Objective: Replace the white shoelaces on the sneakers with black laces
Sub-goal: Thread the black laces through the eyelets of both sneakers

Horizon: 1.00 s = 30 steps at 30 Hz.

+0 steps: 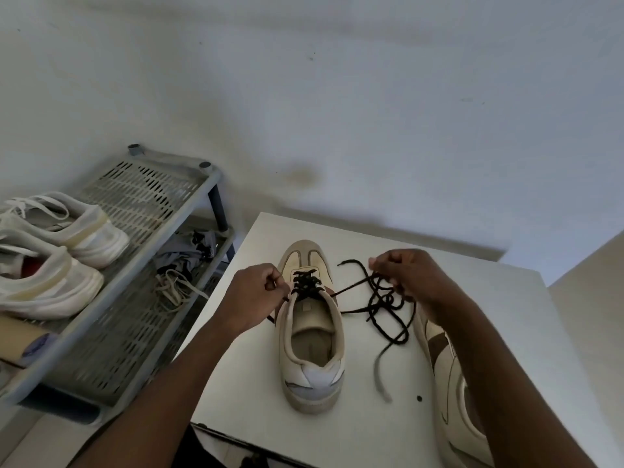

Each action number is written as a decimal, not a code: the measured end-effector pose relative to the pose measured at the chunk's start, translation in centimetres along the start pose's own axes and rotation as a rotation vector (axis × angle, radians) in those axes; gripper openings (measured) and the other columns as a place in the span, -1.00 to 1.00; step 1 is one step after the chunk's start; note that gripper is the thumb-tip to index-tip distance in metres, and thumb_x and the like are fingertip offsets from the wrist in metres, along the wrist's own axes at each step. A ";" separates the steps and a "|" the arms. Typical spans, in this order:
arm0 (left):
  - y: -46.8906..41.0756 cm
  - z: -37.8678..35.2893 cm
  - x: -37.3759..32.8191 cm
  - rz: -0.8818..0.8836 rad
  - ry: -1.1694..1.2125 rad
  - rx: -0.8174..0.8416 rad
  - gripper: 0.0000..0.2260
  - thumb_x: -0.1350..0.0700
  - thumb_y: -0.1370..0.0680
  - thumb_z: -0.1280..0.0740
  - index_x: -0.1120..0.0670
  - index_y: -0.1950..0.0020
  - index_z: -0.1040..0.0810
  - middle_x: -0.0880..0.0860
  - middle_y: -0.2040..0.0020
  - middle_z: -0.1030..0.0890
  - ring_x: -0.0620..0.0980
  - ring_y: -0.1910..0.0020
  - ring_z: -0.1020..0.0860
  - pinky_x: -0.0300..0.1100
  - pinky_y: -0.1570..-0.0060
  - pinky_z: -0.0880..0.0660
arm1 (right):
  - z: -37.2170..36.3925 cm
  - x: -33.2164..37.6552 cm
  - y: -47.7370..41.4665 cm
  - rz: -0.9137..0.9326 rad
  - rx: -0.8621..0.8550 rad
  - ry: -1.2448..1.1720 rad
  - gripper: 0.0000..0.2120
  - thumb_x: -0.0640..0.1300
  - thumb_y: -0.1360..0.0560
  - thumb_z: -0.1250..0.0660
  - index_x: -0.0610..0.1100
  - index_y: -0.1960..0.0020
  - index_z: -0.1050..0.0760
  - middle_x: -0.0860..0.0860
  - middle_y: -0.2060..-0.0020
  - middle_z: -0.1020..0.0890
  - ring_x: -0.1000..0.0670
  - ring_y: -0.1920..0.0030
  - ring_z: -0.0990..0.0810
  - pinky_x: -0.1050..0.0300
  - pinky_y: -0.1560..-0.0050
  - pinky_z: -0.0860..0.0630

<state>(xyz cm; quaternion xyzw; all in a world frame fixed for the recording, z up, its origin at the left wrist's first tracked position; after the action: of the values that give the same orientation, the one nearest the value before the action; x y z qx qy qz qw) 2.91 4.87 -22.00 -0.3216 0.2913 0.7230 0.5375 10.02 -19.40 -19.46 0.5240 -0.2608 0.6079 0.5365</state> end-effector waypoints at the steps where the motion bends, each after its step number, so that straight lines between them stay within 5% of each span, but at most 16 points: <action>1: 0.1 0.4 -0.5 -0.030 0.041 -0.023 -0.88 0.16 -0.50 -0.41 0.14 0.20 -0.53 -0.10 0.49 -0.48 -0.19 0.51 -0.40 -0.46 0.45 -0.29 | 0.8 0.6 0.0 0.020 -0.039 -0.066 -0.82 -0.08 -0.52 -0.38 -0.19 0.15 -0.60 0.03 0.50 -0.36 0.10 0.52 -0.20 0.29 0.53 -0.12; 4: 0.2 1.0 -1.1 -0.051 0.265 -0.044 -0.90 0.21 -0.50 -0.42 0.17 0.09 -0.52 -0.08 0.53 -0.46 -0.19 0.55 -0.37 -0.40 0.42 -0.34 | 2.4 2.3 0.5 0.113 -0.125 -0.280 -0.86 -0.13 -0.56 -0.32 -0.20 0.08 -0.56 0.02 0.49 -0.37 0.10 0.54 -0.13 0.26 0.52 -0.04; 8: 0.4 0.6 -1.8 0.012 0.781 0.125 -0.79 0.14 -0.54 -0.33 0.21 -0.12 -0.52 0.18 0.27 -0.63 0.02 0.33 -0.50 -0.31 0.39 -0.39 | 1.0 2.7 0.7 0.191 -0.202 -0.262 -0.89 -0.16 -0.56 -0.31 -0.18 0.03 -0.57 0.04 0.47 -0.51 0.06 0.48 -0.28 0.27 0.51 -0.21; 10: 1.0 -0.2 -2.4 -0.001 0.748 0.268 -0.78 0.16 -0.54 -0.31 0.20 -0.16 -0.54 0.21 0.09 -0.68 0.00 0.27 -0.54 -0.26 0.31 -0.46 | -0.1 2.1 0.2 0.197 -0.233 0.019 -0.92 -0.11 -0.54 -0.32 -0.05 0.01 -0.59 0.08 0.37 -0.64 0.02 0.36 -0.49 0.19 0.32 -0.39; 12: 1.5 -1.0 -2.7 -0.044 0.579 0.327 -0.84 0.28 -0.56 -0.30 0.18 -0.12 -0.57 0.13 0.03 -0.70 -0.05 0.26 -0.59 -0.25 0.30 -0.48 | -2.0 0.9 -0.2 0.158 -0.169 0.533 -0.79 -0.01 -0.52 -0.34 0.06 -0.16 -0.53 0.12 0.07 -0.67 0.02 0.03 -0.61 0.14 0.02 -0.45; 14: 1.5 -1.3 -2.9 -0.097 0.449 0.281 -0.82 0.34 -0.51 -0.35 0.11 -0.03 -0.61 0.04 0.07 -0.71 -0.05 0.11 -0.66 -0.24 0.31 -0.49 | -4.3 -0.8 -0.2 0.136 -0.024 0.901 -0.46 0.06 -0.49 -0.37 0.12 -0.43 -0.31 0.03 -0.36 -0.45 -0.05 -0.38 -0.38 -0.02 -0.34 -0.32; 17: 1.2 -0.1 -3.5 -0.266 0.139 0.058 -0.78 0.29 -0.45 -0.45 -0.05 0.12 -0.62 -0.13 0.24 -0.68 -0.15 0.18 -0.64 -0.26 0.12 -0.53 | -7.3 -1.8 0.5 0.183 0.117 0.864 -0.25 0.16 -0.46 -0.38 0.15 -0.53 -0.08 -0.03 -0.57 0.05 -0.07 -0.56 0.12 -0.19 -0.50 0.04; 20: 1.6 0.4 -4.8 -0.430 -0.001 -0.060 -0.74 0.26 -0.44 -0.45 -0.12 0.11 -0.57 -0.23 0.35 -0.60 -0.19 0.27 -0.61 -0.37 0.15 -0.51 | -9.1 -2.6 0.9 0.174 0.097 0.787 -0.37 0.23 -0.48 -0.31 0.11 -0.48 -0.23 -0.03 -0.57 0.00 -0.05 -0.56 0.10 -0.22 -0.52 0.08; 22: 1.9 0.7 -5.4 -0.509 0.008 -0.099 -0.78 0.22 -0.44 -0.45 -0.11 0.10 -0.57 -0.24 0.37 -0.57 -0.22 0.32 -0.59 -0.41 0.21 -0.50 | -9.5 -2.6 1.0 0.185 0.008 0.811 -0.58 0.14 -0.52 -0.28 0.04 -0.33 -0.41 -0.01 -0.43 -0.37 -0.04 -0.46 -0.27 -0.22 -0.49 -0.03; 24: 2.2 1.7 -5.8 -0.588 -0.076 -0.184 -0.89 0.13 -0.43 -0.43 -0.06 0.10 -0.59 -0.19 0.42 -0.54 -0.23 0.42 -0.54 -0.35 0.34 -0.51 | -9.1 -2.0 1.2 0.230 -0.109 0.856 -0.76 0.08 -0.54 -0.22 -0.01 -0.10 -0.52 0.06 -0.07 -0.59 0.01 -0.17 -0.51 -0.16 -0.42 -0.15; 26: 2.2 3.3 -5.8 -0.644 -0.260 -0.313 -0.95 0.04 -0.43 -0.40 -0.01 0.15 -0.60 -0.18 0.47 -0.46 -0.27 0.51 -0.43 -0.35 0.45 -0.41 | -8.6 -1.4 1.6 0.299 -0.202 0.924 -0.78 0.08 -0.52 -0.21 -0.02 0.04 -0.55 0.09 0.09 -0.62 0.01 -0.08 -0.53 -0.09 -0.35 -0.15; 30: 1.7 4.5 -4.2 -0.542 -0.494 -0.403 -0.67 -0.19 -0.47 -0.23 -0.02 0.36 -0.56 -0.11 0.58 -0.43 -0.19 0.59 -0.32 -0.43 0.48 -0.18 | -6.6 -1.5 2.2 0.359 -0.316 0.943 -0.78 0.10 -0.46 -0.26 -0.02 0.13 -0.57 0.10 0.16 -0.63 0.00 -0.05 -0.52 -0.04 -0.23 -0.09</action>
<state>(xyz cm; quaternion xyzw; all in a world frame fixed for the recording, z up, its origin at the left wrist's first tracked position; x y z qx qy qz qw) 1.43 5.47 -15.80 -0.3023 -0.0888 0.6534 0.6883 5.43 -14.81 -22.40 0.0537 -0.1653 0.8133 0.5553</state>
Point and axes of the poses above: each hand's wrist, its own y-axis away from the middle knuckle, its own z-axis out of the back of the hand, x = y × z, the point moved 8 cm from there along -y, towards the middle knuckle
